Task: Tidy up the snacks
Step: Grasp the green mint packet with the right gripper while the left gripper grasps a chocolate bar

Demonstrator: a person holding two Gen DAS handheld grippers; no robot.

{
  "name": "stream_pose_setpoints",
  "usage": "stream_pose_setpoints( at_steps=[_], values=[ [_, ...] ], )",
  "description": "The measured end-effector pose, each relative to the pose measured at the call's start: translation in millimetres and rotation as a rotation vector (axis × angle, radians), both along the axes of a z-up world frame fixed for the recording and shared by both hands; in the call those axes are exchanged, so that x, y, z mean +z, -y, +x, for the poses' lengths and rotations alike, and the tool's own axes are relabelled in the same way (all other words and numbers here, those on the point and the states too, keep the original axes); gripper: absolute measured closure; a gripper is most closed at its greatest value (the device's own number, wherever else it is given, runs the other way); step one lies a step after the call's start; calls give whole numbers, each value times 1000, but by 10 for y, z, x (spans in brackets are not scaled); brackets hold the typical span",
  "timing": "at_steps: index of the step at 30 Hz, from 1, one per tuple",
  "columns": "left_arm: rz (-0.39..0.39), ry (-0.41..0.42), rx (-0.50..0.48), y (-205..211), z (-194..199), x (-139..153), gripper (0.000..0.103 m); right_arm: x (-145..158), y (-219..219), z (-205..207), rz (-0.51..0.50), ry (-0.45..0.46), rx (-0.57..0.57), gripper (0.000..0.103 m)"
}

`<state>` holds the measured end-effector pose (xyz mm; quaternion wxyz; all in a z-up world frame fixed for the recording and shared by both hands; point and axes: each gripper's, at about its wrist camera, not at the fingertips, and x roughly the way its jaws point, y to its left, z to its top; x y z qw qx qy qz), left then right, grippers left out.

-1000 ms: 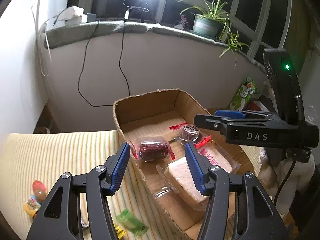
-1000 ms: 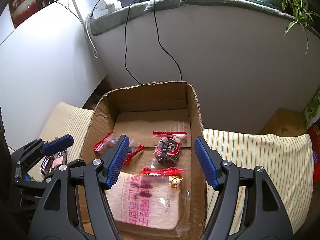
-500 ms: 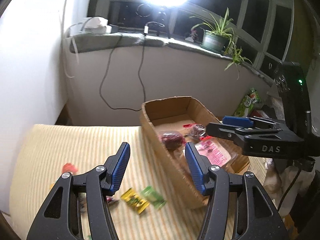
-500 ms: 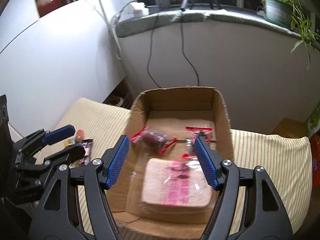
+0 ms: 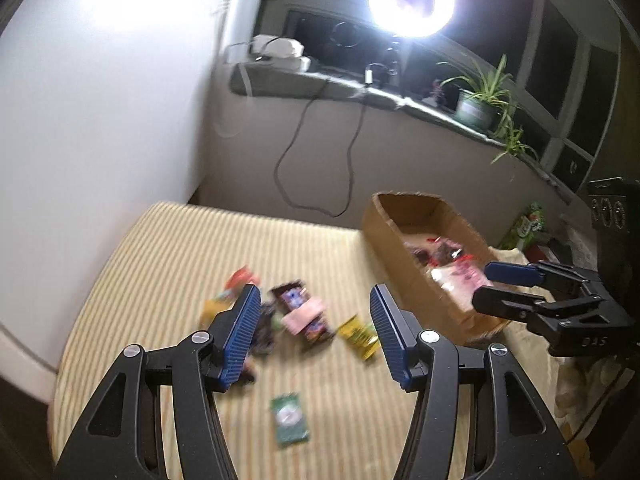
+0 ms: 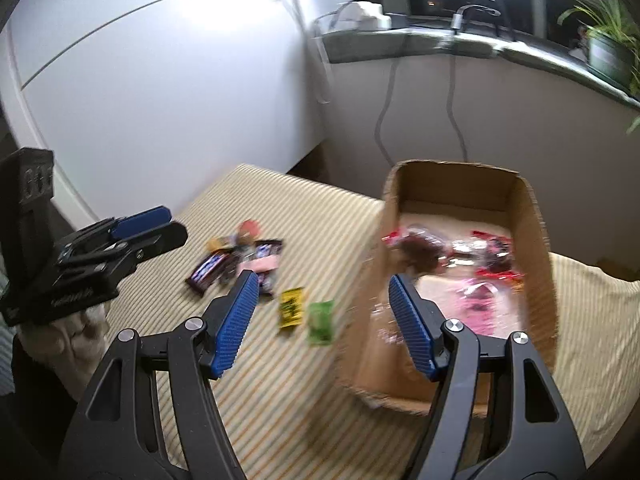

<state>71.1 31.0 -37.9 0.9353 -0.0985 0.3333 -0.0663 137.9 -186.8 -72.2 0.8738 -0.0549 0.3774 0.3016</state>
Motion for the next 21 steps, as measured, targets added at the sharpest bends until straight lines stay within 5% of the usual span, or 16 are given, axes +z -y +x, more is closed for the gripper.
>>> stream_pose_setpoints(
  at_steps=[10, 21],
  values=[
    [-18, -59, 88, -420, -322, -305, 47, -387, -514, -331, -51, -52, 114, 33],
    [-44, -107, 58, -540, -159, -511, 56, -823, -1071, -567, -116, -98, 182, 33]
  ],
)
